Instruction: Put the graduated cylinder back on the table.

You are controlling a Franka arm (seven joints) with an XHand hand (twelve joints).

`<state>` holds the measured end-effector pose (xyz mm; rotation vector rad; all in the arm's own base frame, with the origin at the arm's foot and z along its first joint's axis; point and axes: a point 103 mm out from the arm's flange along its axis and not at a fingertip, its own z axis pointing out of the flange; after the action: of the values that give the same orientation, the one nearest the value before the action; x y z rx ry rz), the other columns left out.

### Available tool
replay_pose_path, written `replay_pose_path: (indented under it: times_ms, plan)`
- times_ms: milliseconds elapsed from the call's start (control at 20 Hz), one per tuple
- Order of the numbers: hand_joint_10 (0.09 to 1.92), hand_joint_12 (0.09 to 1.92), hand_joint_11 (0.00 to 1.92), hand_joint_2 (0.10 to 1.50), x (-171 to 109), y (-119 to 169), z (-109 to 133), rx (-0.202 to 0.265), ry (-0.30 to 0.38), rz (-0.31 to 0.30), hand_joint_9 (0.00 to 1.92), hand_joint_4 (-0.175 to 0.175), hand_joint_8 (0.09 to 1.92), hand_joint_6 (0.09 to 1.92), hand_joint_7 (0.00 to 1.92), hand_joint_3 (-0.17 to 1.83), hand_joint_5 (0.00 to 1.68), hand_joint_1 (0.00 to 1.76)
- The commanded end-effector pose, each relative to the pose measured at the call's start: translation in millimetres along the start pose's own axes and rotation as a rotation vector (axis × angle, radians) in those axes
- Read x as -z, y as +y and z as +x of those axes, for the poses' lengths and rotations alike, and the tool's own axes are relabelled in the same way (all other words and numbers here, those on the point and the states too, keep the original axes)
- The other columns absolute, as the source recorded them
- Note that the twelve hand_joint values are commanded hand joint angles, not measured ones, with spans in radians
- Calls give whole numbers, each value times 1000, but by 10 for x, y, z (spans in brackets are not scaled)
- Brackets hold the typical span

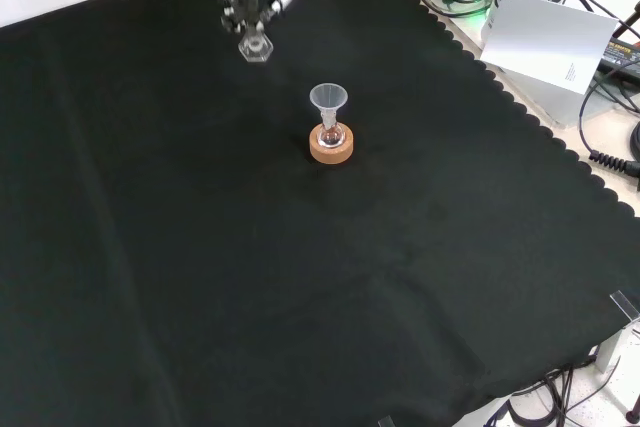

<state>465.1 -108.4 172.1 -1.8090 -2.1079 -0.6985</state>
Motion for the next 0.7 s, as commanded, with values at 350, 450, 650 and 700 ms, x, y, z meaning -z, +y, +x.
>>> replay_pose_path:
  times_ms: [350, 450, 650, 700]
  plan:
    - [87, 659, 1345, 1261, -597, 56, -266, -6, 116, -11, 1619, -175, 232, 1195, 1445, -175, 879, 1134]
    - [87, 659, 1345, 1261, -622, 56, -287, -9, 122, -14, 1616, -175, 231, 1195, 1442, -175, 878, 1134]
    - [87, 661, 1343, 1262, -689, 52, -331, -13, 132, -33, 1613, -175, 230, 1196, 1439, -175, 878, 1134]
    - [87, 661, 1343, 1262, -706, 54, -336, -12, 134, -33, 1612, -175, 230, 1196, 1438, -175, 878, 1133]
